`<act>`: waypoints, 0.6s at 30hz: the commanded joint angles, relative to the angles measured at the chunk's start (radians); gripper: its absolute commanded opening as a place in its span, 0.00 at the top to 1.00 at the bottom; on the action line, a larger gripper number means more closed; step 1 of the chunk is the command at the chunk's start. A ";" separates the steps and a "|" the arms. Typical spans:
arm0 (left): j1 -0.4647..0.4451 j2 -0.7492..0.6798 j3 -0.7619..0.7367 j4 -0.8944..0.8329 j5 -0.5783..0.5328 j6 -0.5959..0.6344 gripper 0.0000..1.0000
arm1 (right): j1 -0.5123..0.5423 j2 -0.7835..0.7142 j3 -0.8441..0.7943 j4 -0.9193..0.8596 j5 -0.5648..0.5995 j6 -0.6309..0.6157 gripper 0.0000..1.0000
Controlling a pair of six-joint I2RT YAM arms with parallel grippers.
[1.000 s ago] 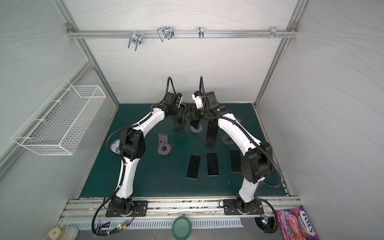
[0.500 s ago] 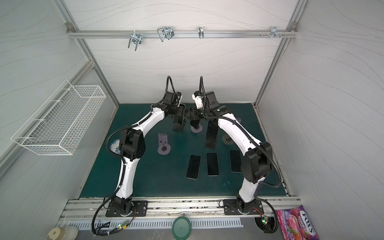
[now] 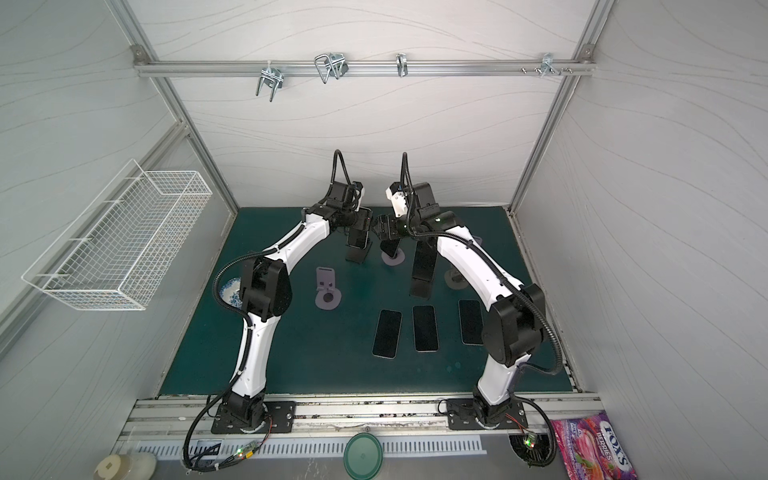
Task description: Remove the phone from the phone stand
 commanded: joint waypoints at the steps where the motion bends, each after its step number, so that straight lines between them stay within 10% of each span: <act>1: -0.002 0.034 0.053 0.034 -0.007 -0.001 0.20 | -0.009 0.012 -0.007 0.019 -0.021 -0.001 0.21; 18: -0.003 0.049 0.071 0.028 -0.009 -0.010 0.21 | -0.019 0.011 -0.014 0.029 -0.041 0.013 0.21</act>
